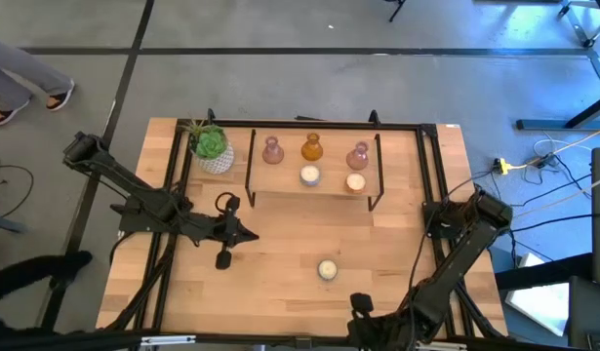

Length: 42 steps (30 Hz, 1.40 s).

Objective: Pick & Place candle stick holders
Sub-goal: Put the blue scented candle on the shelf aligned with the light blue and blue scented candles

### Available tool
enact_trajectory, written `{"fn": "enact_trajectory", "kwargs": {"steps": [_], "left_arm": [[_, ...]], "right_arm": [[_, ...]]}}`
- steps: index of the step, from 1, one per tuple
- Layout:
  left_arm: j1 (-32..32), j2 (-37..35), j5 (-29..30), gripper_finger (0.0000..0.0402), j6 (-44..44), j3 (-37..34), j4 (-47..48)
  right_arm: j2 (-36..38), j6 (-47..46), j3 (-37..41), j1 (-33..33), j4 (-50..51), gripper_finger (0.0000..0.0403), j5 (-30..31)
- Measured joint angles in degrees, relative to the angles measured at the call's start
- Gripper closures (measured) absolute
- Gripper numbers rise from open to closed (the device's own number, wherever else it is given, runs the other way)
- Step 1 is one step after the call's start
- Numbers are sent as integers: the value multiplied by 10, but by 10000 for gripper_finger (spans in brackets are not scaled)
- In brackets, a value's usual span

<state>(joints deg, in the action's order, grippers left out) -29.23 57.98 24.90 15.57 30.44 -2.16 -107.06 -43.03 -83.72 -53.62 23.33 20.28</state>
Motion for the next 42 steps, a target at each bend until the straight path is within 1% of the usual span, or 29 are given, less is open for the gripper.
{"fn": "enact_trajectory", "kwargs": {"steps": [3,6,8,12,15,18,21,25,30,33,37,42], "left_arm": [[0,34,0,397,9,0,-13],[1,71,0,397,12,0,-42],[5,96,-2,399,8,0,-69],[18,141,-25,399,-6,0,-126],[27,170,-47,396,-8,0,-171],[29,198,-70,399,-25,0,-225],[22,229,-91,400,-42,1,-277],[19,256,-126,397,-43,1,-298],[19,279,-126,400,-32,0,-299],[19,284,-125,399,-28,0,-297],[19,283,-124,396,-28,0,-302],[19,283,-120,400,-27,0,-309]], "right_arm": [[-18,-45,0,-6,37,393,-9],[-35,-85,0,-10,62,393,23],[-53,-90,0,-11,63,393,36],[-73,-100,0,-3,86,393,36],[-75,-185,0,7,166,393,36],[-74,-268,0,8,239,393,64],[-76,-304,0,5,257,392,73],[-86,-299,0,5,251,392,55],[-113,-266,0,3,251,387,53],[-136,-225,0,-1,231,365,50],[-149,-221,0,-1,206,325,55],[-150,-209,0,7,207,278,81]]}}
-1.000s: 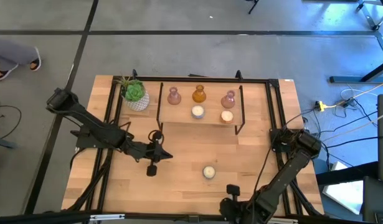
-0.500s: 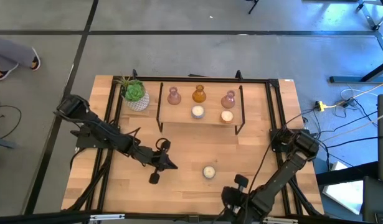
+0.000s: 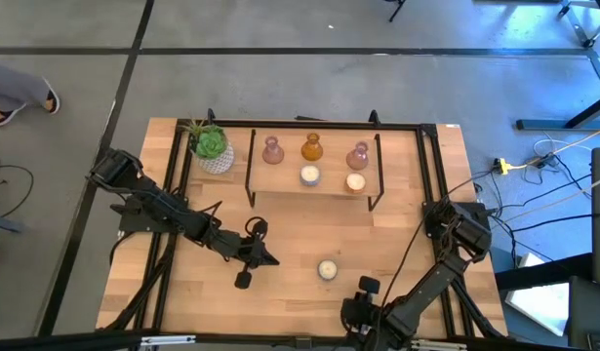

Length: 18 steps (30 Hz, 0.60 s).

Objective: Pick & Place candle stick holders
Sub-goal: Put the blue scented candle on the shelf aligned with the light blue and blue scented candles

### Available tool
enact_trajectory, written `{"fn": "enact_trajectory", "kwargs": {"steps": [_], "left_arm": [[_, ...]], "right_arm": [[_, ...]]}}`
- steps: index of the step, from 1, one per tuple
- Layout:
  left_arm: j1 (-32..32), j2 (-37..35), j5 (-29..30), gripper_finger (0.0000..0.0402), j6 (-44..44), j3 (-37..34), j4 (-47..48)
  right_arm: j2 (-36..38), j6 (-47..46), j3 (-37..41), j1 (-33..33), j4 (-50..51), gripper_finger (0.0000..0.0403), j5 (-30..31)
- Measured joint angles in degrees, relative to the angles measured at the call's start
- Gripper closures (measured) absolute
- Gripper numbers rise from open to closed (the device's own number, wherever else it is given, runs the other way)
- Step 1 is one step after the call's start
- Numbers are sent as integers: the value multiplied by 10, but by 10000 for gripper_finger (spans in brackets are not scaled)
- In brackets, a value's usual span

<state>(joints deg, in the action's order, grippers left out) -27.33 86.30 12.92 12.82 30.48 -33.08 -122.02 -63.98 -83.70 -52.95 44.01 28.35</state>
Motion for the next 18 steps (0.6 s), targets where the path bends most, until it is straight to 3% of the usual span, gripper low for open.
{"fn": "enact_trajectory", "kwargs": {"steps": [6,10,18], "left_arm": [[0,0,5,392,0,0,-2],[-1,15,-22,371,14,6,-4],[-16,125,-1,272,-90,117,-6]], "right_arm": [[0,2,0,11,1,232,6],[0,1,0,20,3,212,6],[0,-35,0,33,-10,202,-46]]}}
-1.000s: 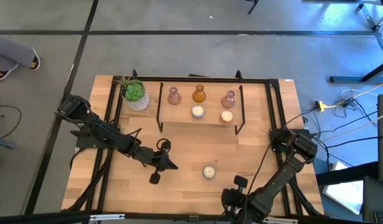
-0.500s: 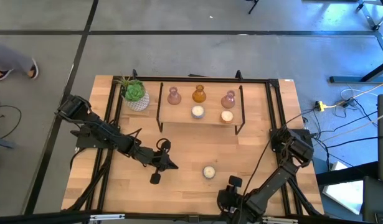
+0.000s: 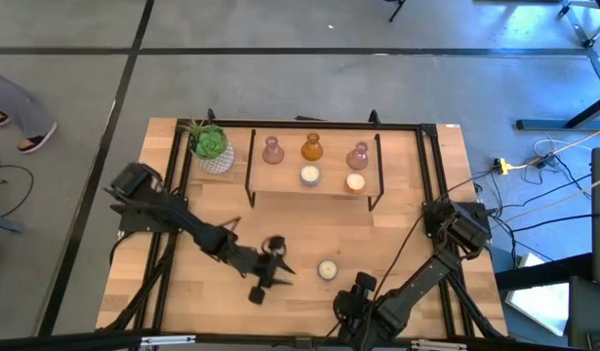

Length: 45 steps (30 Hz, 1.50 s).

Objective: Pick & Place candle stick holders
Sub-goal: Put the blue scented candle on the shelf aligned with the light blue and blue scented candles

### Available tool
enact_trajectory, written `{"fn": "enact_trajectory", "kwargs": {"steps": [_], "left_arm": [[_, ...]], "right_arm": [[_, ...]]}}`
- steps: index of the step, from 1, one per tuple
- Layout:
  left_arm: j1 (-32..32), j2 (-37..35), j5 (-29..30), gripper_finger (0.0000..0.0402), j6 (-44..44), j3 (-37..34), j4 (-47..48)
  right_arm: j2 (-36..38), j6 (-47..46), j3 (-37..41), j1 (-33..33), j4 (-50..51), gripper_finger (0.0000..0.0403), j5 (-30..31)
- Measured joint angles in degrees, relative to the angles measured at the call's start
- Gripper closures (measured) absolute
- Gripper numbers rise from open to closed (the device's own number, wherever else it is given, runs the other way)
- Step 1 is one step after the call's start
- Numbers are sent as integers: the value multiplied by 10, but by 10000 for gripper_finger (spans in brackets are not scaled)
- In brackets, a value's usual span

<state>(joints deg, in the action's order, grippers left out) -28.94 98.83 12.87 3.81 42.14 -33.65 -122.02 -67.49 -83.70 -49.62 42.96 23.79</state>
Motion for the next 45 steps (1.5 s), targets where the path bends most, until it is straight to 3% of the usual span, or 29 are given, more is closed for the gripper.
{"fn": "enact_trajectory", "kwargs": {"steps": [2,5,11,18,21,24,27,40,45], "left_arm": [[-6,35,7,244,-43,44,18],[-16,76,70,209,-95,111,87],[-15,119,162,158,-118,195,158],[48,120,104,120,-25,182,163],[71,120,50,111,-5,173,159],[83,120,-10,107,7,172,157],[80,120,-38,105,6,172,154],[53,120,-36,105,-26,171,182],[54,120,-22,105,-23,171,207]], "right_arm": [[0,-10,0,-8,-16,204,20],[0,-46,0,-29,-34,205,78],[0,-223,0,-83,44,205,203],[-18,-429,0,-103,203,205,260],[-38,-478,0,-89,259,205,239],[-57,-472,5,-75,247,203,210],[-65,-445,26,-64,194,199,236],[-63,-334,62,-19,101,198,298],[-63,-246,62,9,52,198,310]]}}
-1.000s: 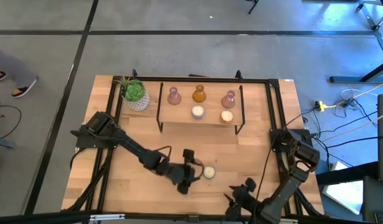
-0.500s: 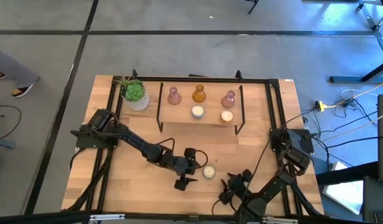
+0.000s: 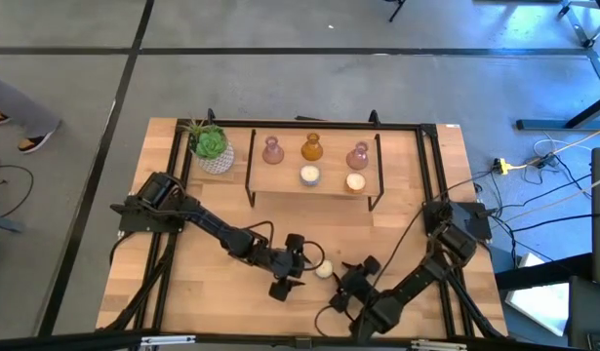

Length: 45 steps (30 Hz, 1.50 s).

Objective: Pick & Place candle stick holders
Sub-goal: Put the blue scented candle on the shelf aligned with the light blue and blue scented candles

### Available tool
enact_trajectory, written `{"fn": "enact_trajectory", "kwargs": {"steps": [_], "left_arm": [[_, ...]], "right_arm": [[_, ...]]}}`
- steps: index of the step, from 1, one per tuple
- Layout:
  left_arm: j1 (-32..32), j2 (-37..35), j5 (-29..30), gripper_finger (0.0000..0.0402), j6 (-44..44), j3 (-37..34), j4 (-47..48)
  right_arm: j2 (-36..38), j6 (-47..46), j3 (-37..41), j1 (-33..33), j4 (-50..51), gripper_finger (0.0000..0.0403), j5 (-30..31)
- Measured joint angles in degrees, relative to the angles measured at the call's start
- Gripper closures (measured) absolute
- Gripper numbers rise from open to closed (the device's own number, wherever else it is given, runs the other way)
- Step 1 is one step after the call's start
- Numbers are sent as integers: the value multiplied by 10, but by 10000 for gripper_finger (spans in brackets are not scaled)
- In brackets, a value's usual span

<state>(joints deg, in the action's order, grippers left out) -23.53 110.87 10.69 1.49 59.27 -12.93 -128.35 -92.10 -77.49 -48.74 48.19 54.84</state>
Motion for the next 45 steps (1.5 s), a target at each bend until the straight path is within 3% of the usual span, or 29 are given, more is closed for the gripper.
{"fn": "enact_trajectory", "kwargs": {"steps": [7,10,15,28,36,45], "left_arm": [[0,0,121,105,8,-1,78],[0,0,121,105,16,-4,75],[10,0,80,105,18,-47,-9],[34,-1,-5,104,14,-77,-122],[36,-1,-28,91,39,-74,-95],[37,0,-24,41,57,-73,-85]], "right_arm": [[0,198,0,45,-142,199,2],[1,262,0,60,-191,199,-7],[1,332,-1,80,-243,199,-25],[4,353,0,86,-262,199,-33],[7,371,0,87,-279,199,-44],[14,381,0,90,-282,199,-51]]}}
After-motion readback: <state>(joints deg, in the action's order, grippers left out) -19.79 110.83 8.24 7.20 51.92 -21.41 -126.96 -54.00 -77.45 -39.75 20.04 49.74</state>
